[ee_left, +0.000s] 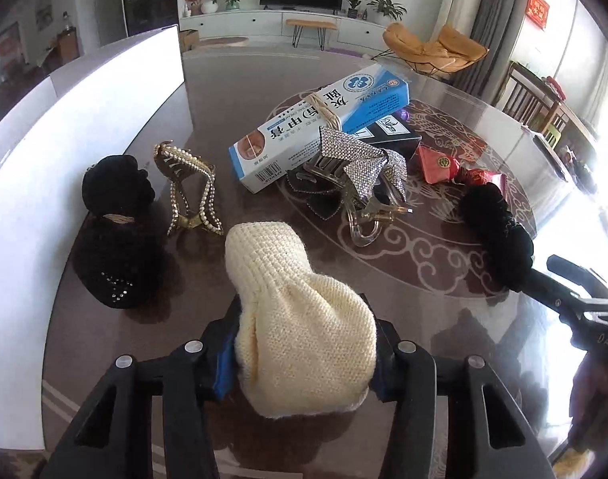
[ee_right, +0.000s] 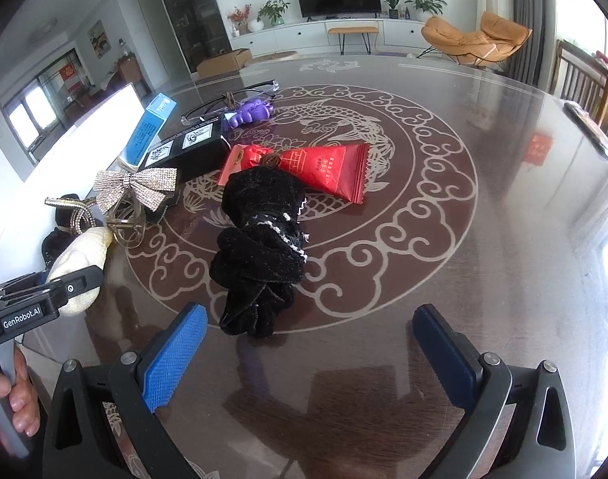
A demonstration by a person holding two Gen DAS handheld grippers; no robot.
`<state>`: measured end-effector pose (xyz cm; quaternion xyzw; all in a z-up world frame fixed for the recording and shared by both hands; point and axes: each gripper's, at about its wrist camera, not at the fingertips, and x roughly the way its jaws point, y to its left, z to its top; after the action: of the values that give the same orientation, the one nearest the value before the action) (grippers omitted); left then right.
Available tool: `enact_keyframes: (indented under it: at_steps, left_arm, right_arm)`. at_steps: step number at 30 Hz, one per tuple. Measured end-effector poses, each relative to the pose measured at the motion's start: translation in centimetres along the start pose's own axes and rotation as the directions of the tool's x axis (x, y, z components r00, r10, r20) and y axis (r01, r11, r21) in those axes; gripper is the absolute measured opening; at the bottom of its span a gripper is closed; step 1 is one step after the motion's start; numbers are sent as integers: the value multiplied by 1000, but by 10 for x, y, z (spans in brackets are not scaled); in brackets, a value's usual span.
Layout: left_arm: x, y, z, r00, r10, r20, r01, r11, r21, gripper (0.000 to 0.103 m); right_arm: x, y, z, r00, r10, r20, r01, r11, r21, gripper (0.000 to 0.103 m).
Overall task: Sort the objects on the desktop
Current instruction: 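Lift the beanie with the left tool while the right tool lifts the black hair tie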
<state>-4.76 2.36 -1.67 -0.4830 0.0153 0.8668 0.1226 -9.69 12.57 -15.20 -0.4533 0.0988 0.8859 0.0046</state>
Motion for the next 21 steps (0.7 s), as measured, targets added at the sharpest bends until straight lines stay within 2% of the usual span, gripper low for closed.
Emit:
enact_keyframes:
  at_steps: [4,5,6,7,8,9,13,16,19,21]
  left_arm:
    - [-11,5,-10,999,-50,7,51,998,-25,51]
    - [-13,7,-11,998,-63,11,63,997,-37,51]
    - [-16,9,-13,997,-73,17,74,996,-48,51]
    - [-20,11,-14,996,-82,25,83,995,-57,51]
    - [-26,12,-18,995,-90,37,92,994,-63,51]
    - [-33,15,-19,994,-94,50,97,993,-68,51]
    - [-69,35,-21,986,-103,127,117,988,-102,51]
    - [-101,62,-14,975,-97,198,127,981,-146,51]
    - [-129,96,-3,966,-48,254,100,976,-195,51]
    - [-143,126,3,962,18,274,50,970,-238,51]
  right_arm:
    - [23,16,27,991,29,-132,-38,997,-63,101]
    - [31,19,31,989,16,-148,-27,997,-78,91]
    - [37,22,33,987,1,-162,-16,995,-94,72]
    - [40,25,36,988,-28,-155,8,992,-124,65]
    - [41,29,36,987,-41,-155,17,987,-158,48]
    - [42,29,36,986,-54,-160,25,984,-177,37]
    - [19,30,35,990,-15,-143,-8,987,-158,37]
    - [-10,43,46,992,63,-106,-79,984,-156,37]
    - [-33,88,67,988,144,-60,-154,965,-211,37]
    - [-45,131,78,976,214,-43,-218,942,-256,37]
